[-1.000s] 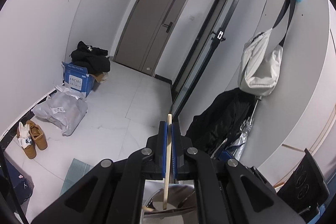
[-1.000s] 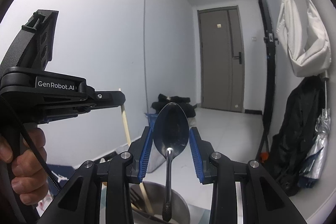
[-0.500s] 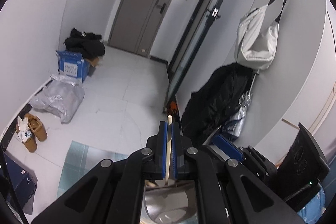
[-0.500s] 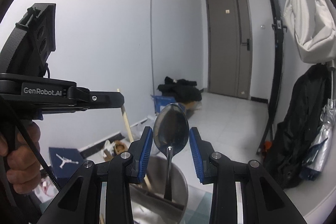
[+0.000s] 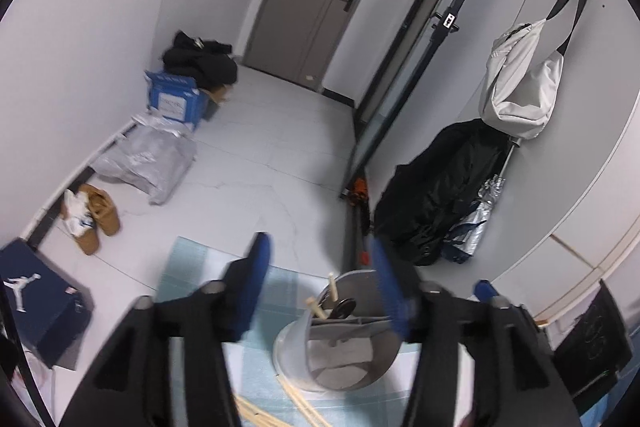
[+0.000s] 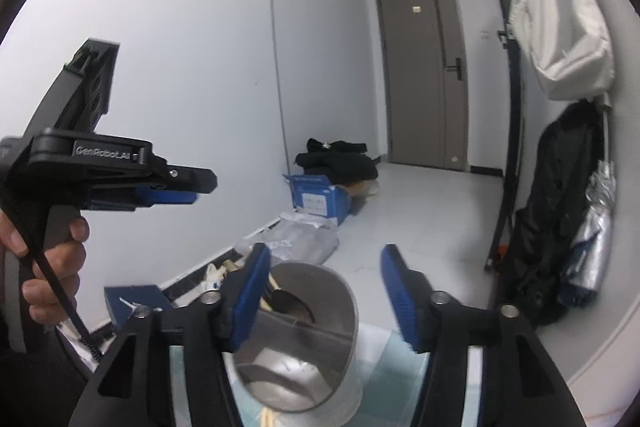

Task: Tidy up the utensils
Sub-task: 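Move both open grippers back down to the loose wooden chopsticks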

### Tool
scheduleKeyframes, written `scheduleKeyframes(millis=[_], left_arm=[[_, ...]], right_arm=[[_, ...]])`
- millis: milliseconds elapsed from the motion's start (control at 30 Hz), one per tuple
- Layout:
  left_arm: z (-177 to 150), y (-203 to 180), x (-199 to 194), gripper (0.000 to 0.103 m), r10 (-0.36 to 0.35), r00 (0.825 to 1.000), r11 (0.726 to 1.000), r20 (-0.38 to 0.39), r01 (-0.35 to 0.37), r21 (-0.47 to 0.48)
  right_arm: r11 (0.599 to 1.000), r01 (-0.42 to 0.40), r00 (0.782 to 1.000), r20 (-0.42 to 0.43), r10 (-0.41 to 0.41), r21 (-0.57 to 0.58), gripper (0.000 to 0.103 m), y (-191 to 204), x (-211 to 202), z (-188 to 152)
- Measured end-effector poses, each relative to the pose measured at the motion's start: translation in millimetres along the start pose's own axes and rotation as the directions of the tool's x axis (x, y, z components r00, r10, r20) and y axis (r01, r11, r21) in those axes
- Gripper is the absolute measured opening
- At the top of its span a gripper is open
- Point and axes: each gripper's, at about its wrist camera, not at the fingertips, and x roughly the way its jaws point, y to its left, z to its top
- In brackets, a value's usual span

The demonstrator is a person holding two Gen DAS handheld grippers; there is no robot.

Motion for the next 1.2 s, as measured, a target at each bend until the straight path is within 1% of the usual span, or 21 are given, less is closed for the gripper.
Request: scheduleKeyframes(millis=[33,100,167,267,300,400,467,533,667,800,867,1067,1200], left_arm=[[-2,-3,-6,0.06,0.019,1.0,1.0,0.013,-0.019,0.01],[-7,-9,-15,0.067,0.06,0.998,0.997,0.032,-0.061,0.037],[-10,-14,-24,0.074,0.08,0.995,0.995,0.053,-0.083,0.062],[-18,-21,-39,0.081,0.106,0.991,0.991,0.079,-0.111,0.075],[-19,-21,-41,0.083,0.115,0.99,0.99,0.083,-0.121,0.072],[-26,-20,-50,0.083,0.134,0.988,0.988,0.082,-0.14,0.069],[-34,-19,-55,0.083,0.15,0.985,0.986,0.086,-0.156,0.062],[-41,-17,-59,0.085,0.163,0.982,0.984,0.092,-0.168,0.054],[-56,-16,-65,0.092,0.187,0.976,0.98,0.108,-0.193,0.049],[-68,-15,-66,0.094,0.201,0.974,0.976,0.109,-0.208,0.059],[-76,-13,-67,0.097,0.208,0.971,0.975,0.115,-0.215,0.061],[-93,-8,-67,0.099,0.227,0.965,0.97,0.129,-0.236,0.057],[-105,0,-61,0.101,0.243,0.963,0.967,0.114,-0.25,0.048]], right_arm=[[1.0,0.003,1.0,-0.001,-0.003,0.013,0.06,1,-6,-1],[1.0,0.013,1.0,-0.006,-0.013,0.023,0.064,5,-14,-1],[0.999,0.019,1.0,-0.007,-0.019,0.032,0.069,9,-24,-1],[0.999,0.027,1.0,-0.005,-0.027,0.043,0.077,14,-38,-2],[0.998,0.031,1.0,-0.006,-0.031,0.046,0.077,17,-42,-3],[0.998,0.037,0.999,-0.011,-0.037,0.051,0.081,25,-52,-7],[0.997,0.057,0.998,-0.016,-0.056,0.052,0.085,29,-57,-11],[0.996,0.064,0.998,-0.022,-0.063,0.056,0.085,35,-62,-15],[0.995,0.077,0.996,-0.043,-0.075,0.064,0.086,44,-71,-24],[0.994,0.086,0.995,-0.054,-0.082,0.069,0.09,50,-77,-32],[0.994,0.087,0.994,-0.067,-0.082,0.067,0.091,53,-80,-37],[0.994,0.1,0.99,-0.108,-0.094,0.052,0.093,60,-81,-55],[0.992,0.112,0.983,-0.153,-0.102,0.061,0.093,59,-79,-70]])
